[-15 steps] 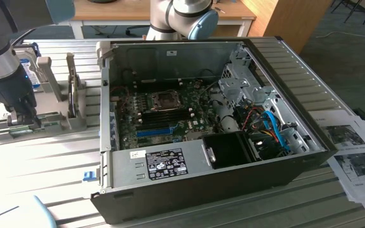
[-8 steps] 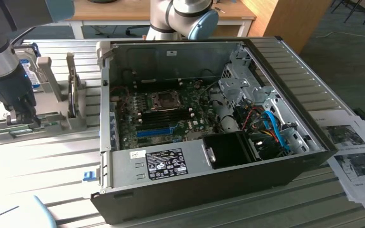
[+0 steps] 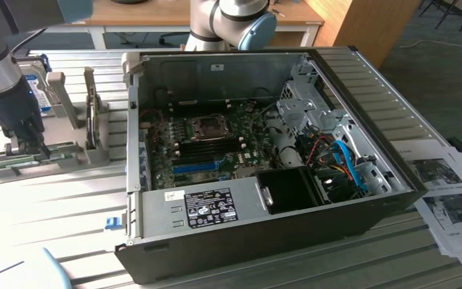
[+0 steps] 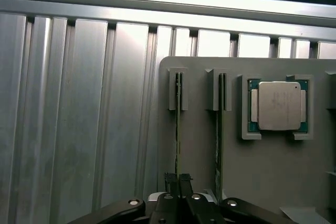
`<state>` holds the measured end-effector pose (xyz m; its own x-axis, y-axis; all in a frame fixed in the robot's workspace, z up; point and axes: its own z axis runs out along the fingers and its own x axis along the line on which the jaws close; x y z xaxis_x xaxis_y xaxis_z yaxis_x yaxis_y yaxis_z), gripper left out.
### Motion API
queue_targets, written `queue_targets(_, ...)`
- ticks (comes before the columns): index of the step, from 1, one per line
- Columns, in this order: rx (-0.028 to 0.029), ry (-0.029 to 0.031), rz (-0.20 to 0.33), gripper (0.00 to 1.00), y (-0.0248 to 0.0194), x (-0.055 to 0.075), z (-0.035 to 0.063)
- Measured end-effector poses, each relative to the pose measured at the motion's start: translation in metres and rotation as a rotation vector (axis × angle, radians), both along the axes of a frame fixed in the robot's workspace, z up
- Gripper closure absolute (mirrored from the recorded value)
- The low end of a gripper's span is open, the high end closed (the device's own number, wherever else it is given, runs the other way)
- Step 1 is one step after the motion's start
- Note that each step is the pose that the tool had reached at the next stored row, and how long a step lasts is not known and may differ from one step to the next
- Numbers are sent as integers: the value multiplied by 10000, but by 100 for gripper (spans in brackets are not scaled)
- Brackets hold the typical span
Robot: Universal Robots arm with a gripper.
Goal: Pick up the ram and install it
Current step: 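Pick up the ram and move it above insertion slot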
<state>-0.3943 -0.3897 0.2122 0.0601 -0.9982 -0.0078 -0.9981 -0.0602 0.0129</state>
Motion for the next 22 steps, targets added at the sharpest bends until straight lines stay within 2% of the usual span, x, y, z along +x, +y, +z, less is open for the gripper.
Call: queue_targets(22,0,1,0,89,0,0,197)
